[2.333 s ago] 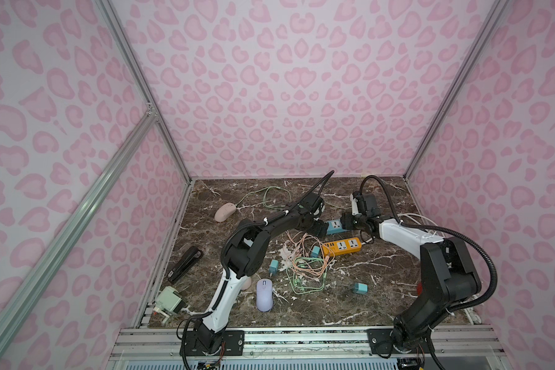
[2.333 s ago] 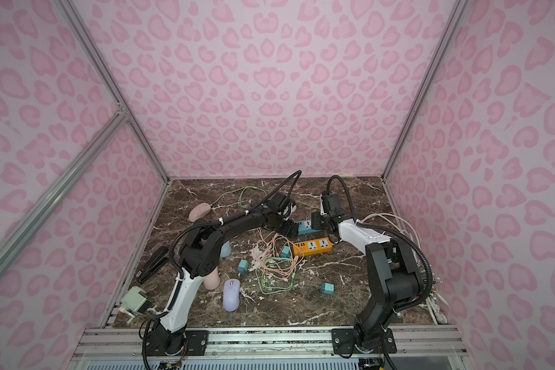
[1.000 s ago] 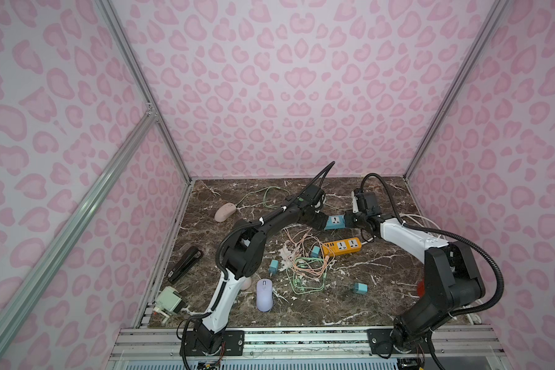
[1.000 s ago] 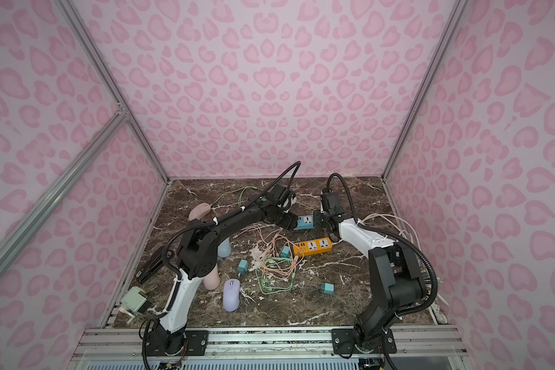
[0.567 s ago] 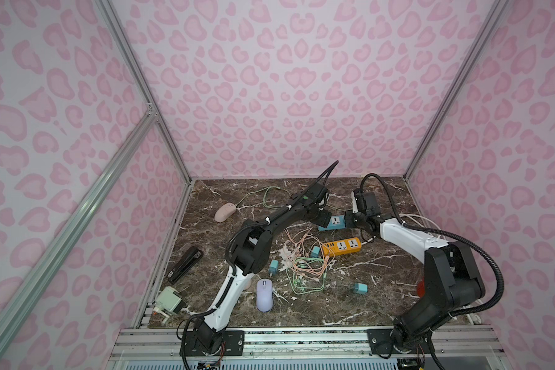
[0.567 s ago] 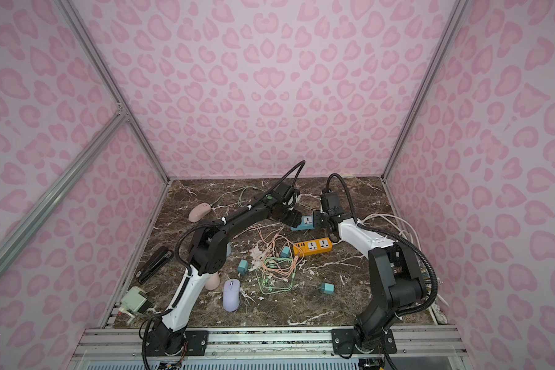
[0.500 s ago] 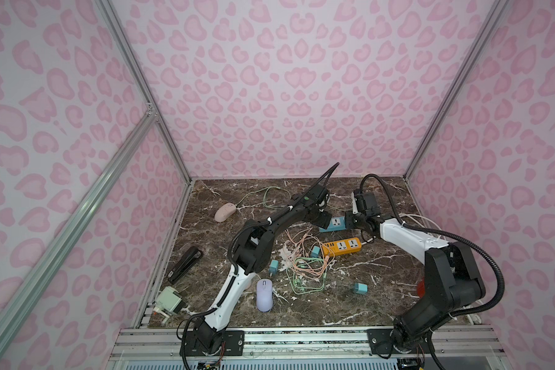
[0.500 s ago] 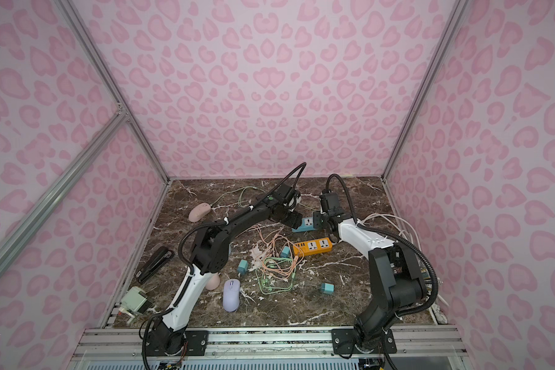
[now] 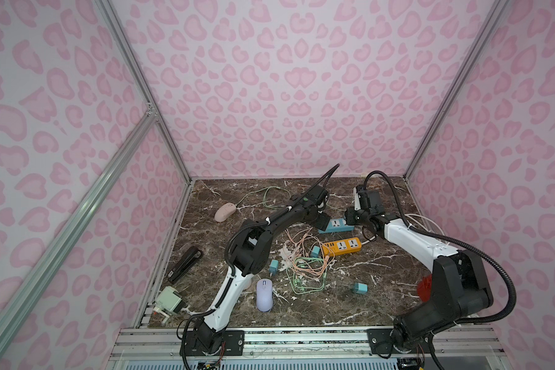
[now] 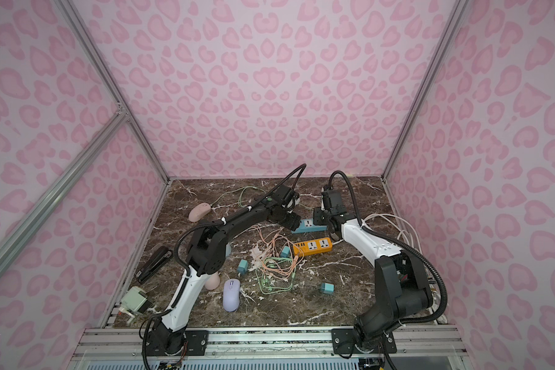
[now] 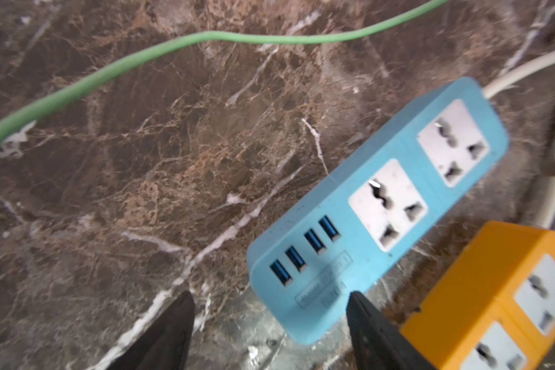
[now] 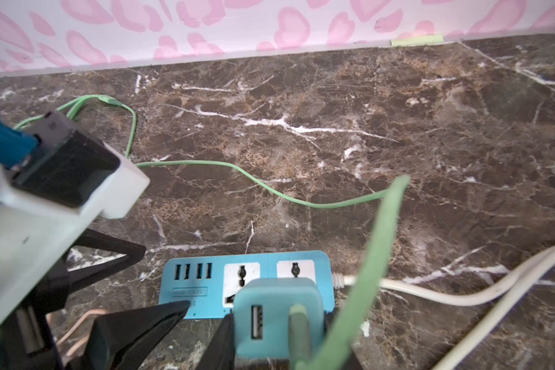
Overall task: Unplug the wireless mouse
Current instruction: Remove the plug from the socket, then remove the power cord from the plug.
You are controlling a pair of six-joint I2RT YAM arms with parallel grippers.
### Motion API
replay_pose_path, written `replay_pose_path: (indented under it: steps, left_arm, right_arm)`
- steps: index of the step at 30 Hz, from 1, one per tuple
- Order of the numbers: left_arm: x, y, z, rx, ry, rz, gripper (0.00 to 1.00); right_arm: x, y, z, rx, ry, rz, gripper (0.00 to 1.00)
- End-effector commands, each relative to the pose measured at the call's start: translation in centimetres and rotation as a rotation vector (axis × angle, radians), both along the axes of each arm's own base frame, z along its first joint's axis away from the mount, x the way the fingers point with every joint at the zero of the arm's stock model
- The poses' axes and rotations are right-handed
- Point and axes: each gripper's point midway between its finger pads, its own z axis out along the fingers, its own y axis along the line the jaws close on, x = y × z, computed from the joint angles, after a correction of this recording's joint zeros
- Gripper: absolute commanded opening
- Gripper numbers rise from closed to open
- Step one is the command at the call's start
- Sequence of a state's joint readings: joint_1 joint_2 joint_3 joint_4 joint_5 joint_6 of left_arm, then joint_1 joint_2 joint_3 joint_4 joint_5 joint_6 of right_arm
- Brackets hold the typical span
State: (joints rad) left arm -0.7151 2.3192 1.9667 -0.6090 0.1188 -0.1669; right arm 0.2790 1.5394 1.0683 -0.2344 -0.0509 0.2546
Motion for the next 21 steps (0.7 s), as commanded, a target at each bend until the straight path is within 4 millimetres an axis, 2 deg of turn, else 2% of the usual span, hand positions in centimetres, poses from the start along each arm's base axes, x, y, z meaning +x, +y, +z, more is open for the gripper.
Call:
replay_pose_path:
  steps: [1, 3, 5, 7, 9, 13, 17, 21]
  left_arm:
    - [-0.9, -1.7, 11.2, -0.305, -0.258, -0.108, 0.77]
    - [-3.2, -0.8, 15.6, -0.453, -0.432, -0.179, 0.76]
    - [-5.7, 0.1, 18.3, -0.544, -0.567, -0.264, 0.79]
    - [-7.2, 1.3, 19.4, -0.568, -0.652, -0.293, 0.99]
    - [-7.6, 1.8, 19.2, -0.555, -0.679, -0.302, 0.99]
    - [-8.2, 1.6, 17.6, -0.522, -0.643, -0.351, 1.0]
    - [-8.5, 1.1, 16.3, -0.515, -0.596, -0.376, 0.88]
    - [-9.1, 0.5, 16.0, -0.536, -0.561, -0.413, 0.73]
  right_arm:
    - [-1.2, 1.6, 1.5, 0.094, -0.011, 0.077, 0.11]
    - [-2.7, 3.4, 2.0, 0.182, -0.003, 0.173, 0.13]
    - [-4.6, 5.6, 2.1, 0.286, 0.032, 0.284, 0.13]
    - [-6.6, 7.6, 2.7, 0.408, 0.058, 0.388, 0.13]
    - [-8.0, 8.8, 3.6, 0.488, 0.062, 0.449, 0.13]
    - [-9.8, 10.2, 5.9, 0.581, 0.057, 0.537, 0.14]
    - [-10.9, 11.0, 7.7, 0.641, 0.054, 0.594, 0.15]
    - [-10.9, 11.1, 7.8, 0.648, 0.06, 0.593, 0.15]
